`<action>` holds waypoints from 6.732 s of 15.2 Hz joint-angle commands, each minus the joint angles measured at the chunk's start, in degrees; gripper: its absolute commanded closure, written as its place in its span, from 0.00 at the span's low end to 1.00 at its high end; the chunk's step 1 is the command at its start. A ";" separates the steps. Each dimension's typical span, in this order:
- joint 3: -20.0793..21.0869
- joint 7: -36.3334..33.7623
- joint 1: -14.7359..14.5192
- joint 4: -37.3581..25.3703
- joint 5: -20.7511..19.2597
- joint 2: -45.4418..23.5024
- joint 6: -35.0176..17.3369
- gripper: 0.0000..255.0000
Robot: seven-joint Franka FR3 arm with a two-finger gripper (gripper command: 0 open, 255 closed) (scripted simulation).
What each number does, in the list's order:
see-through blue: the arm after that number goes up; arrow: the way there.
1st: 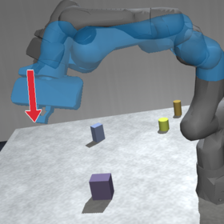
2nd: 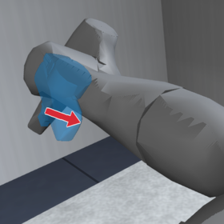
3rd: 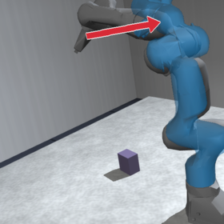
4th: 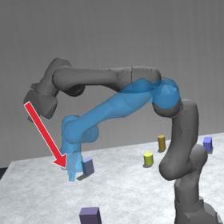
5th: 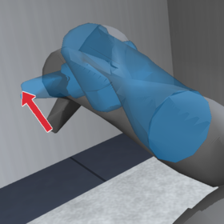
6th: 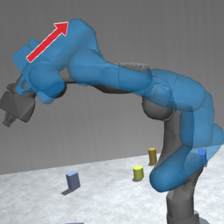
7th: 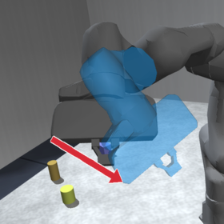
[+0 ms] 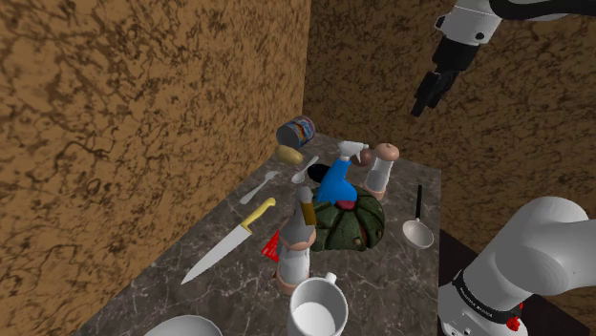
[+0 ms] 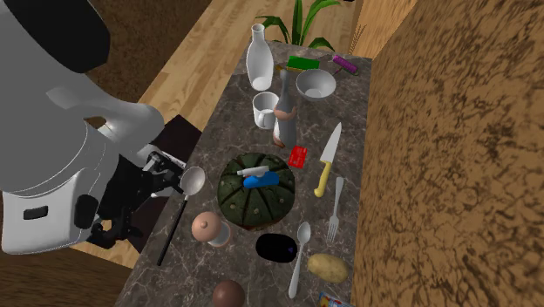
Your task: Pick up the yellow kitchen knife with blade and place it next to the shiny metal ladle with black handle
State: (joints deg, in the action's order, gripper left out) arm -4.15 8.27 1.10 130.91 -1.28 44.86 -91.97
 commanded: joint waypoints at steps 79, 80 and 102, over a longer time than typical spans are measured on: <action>50.32 -106.03 -0.13 -28.00 -19.28 -65.30 -25.31 1.00; 50.47 -105.80 -0.03 -28.41 -18.96 -64.98 -24.70 1.00; 48.18 -86.43 0.54 3.52 16.44 -19.98 -24.86 1.00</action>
State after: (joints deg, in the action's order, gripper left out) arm 45.37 -79.61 3.02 131.92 13.00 21.71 -117.18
